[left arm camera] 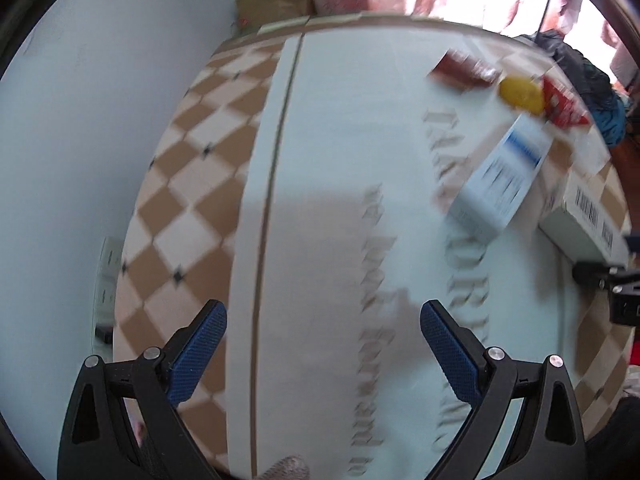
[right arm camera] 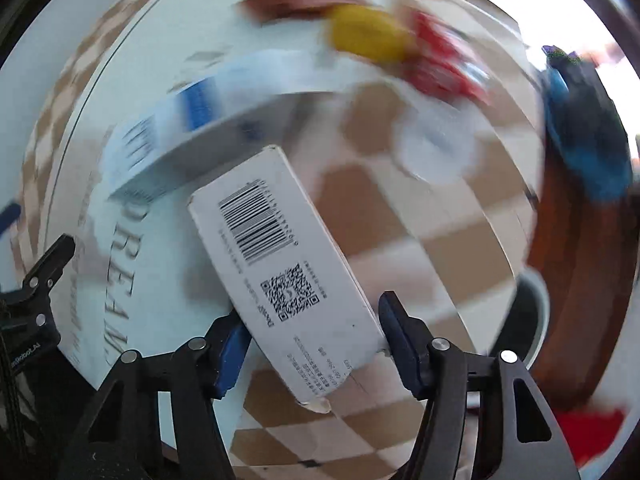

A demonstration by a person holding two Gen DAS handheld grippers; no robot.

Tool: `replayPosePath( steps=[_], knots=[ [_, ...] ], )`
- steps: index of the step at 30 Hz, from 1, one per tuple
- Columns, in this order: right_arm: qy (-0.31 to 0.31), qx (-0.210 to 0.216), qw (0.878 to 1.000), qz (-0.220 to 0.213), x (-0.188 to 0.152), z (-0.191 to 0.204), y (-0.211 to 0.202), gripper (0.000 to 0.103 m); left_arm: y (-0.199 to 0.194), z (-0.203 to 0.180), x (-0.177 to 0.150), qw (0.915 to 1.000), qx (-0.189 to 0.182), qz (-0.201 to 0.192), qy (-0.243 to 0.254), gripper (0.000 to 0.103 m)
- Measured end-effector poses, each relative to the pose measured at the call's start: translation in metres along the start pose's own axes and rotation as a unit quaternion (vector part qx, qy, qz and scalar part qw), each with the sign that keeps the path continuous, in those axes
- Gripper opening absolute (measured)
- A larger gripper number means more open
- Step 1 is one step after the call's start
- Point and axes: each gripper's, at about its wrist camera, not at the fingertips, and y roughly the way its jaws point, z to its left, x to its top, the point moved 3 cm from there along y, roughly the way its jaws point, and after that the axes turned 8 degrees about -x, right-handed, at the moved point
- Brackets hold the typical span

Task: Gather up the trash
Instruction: 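Grasp the white oligopeptides box with the left tool while the right tool grasps the barcode box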

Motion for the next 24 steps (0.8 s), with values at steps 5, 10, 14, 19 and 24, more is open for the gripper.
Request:
replayPosePath(
  steps=[5, 10, 14, 19, 24],
  knots=[
    [0.150, 0.028, 0.988, -0.014, -0.020, -0.063, -0.013, 0.061, -0.004, -0.032, 0.046, 0.9971, -0.026, -0.027, 0.066, 0.099],
    [0.203, 0.073, 0.976, -0.007, -0.026, -0.091, -0.010, 0.064, 0.014, -0.077, 0.080, 0.9889, -0.061, -0.002, 0.135, 0.098],
    [0.205, 0.098, 0.974, -0.007, -0.026, -0.098, -0.003, 0.069, 0.036, -0.117, 0.090, 0.9800, -0.089, 0.041, 0.173, 0.098],
    [0.193, 0.091, 0.977, -0.009, -0.018, -0.087, 0.007, 0.069, 0.048, -0.130, 0.088, 0.9760, -0.094, 0.063, 0.186, 0.063],
    [0.181, 0.078, 0.980, -0.011, -0.007, -0.080, 0.016, 0.068, 0.041, -0.121, 0.083, 0.9804, -0.102, 0.063, 0.156, 0.033]
  ],
)
